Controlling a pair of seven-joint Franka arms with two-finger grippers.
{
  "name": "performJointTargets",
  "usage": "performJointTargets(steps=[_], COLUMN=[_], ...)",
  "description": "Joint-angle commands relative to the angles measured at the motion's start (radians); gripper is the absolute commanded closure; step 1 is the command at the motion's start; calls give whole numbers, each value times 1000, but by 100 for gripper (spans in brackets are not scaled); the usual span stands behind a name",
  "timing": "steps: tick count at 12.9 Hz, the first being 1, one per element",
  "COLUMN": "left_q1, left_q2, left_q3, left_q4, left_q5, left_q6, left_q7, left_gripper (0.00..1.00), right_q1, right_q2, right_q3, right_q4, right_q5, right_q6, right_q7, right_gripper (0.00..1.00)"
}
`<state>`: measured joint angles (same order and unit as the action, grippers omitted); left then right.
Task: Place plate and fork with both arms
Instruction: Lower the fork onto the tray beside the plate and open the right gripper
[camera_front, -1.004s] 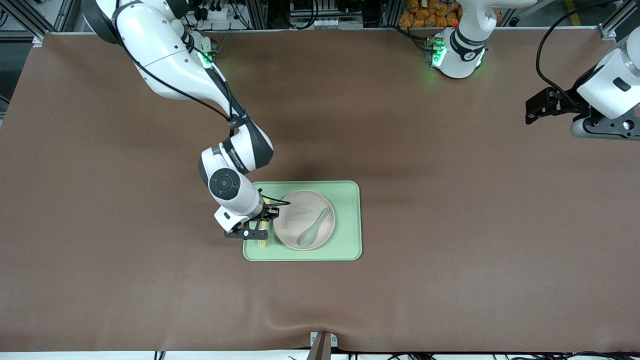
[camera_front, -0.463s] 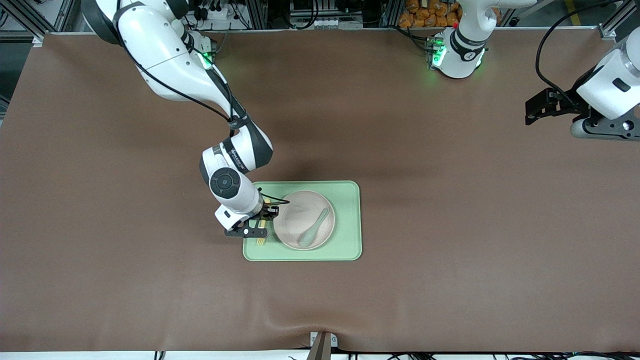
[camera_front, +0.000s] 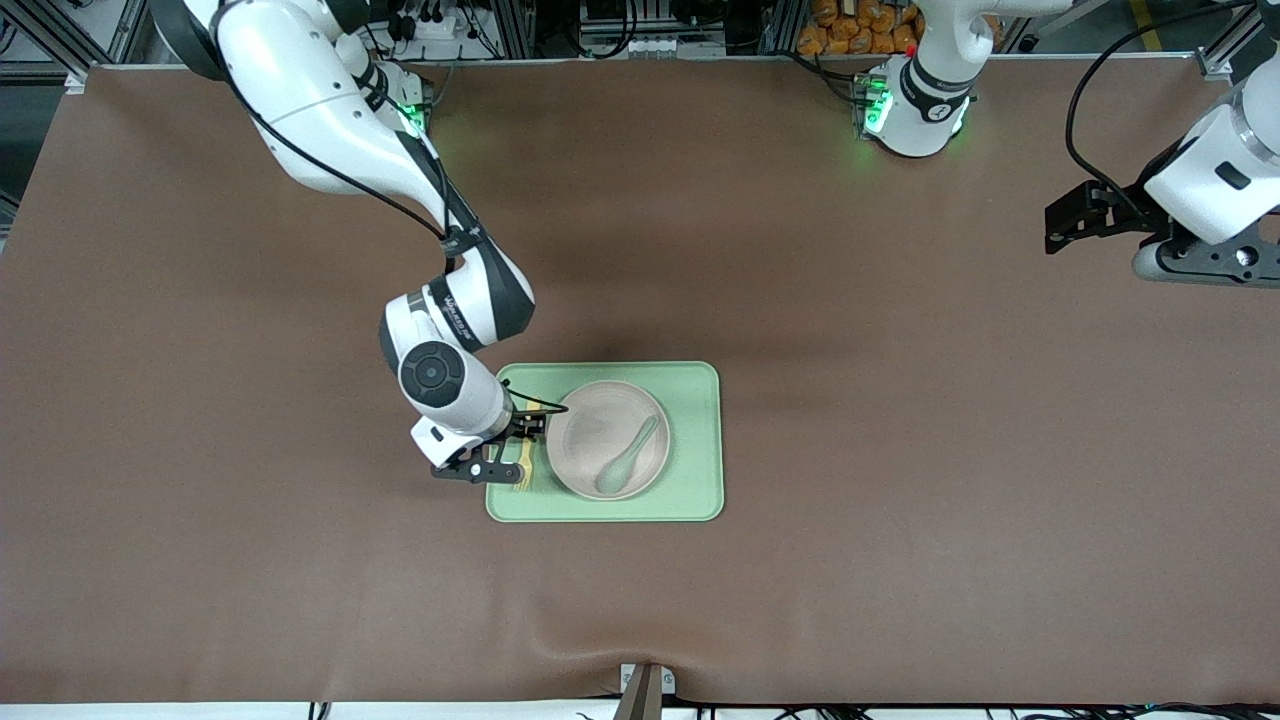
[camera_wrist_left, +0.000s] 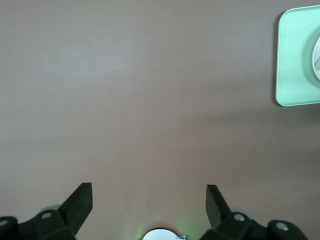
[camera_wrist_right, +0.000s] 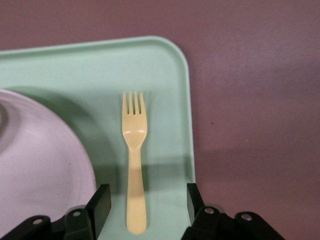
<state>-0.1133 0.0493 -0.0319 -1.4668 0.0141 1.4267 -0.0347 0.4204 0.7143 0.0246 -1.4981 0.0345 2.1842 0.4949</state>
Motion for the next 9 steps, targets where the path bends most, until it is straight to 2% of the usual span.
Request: performJointTargets(steps=[1, 2, 4, 5, 9], left_q1=[0, 1, 1, 1, 12], left_q2=[0, 1, 0, 1, 0], left_q3=[3, 3, 3, 3, 3], left_q4=[5, 3, 3, 3, 3], left_q5=[-9, -9, -11, -9, -9], left_q6=[6, 6, 6, 6, 6], left_q7=[-4, -4, -4, -4, -2], left_gripper=[0, 0, 0, 0, 0], right_q1=[-29, -40, -58, -70, -113], right_q2=[-74, -96, -149, -179, -280], right_q3=[11, 11, 11, 11, 11], right_q4=[-8, -8, -8, -8, -10], right_q5=[1, 1, 2, 2, 4], right_q6=[-78, -111, -168, -202, -334], right_q7=[-33, -32, -30, -32, -32], right_gripper=[25, 21, 4, 0, 0])
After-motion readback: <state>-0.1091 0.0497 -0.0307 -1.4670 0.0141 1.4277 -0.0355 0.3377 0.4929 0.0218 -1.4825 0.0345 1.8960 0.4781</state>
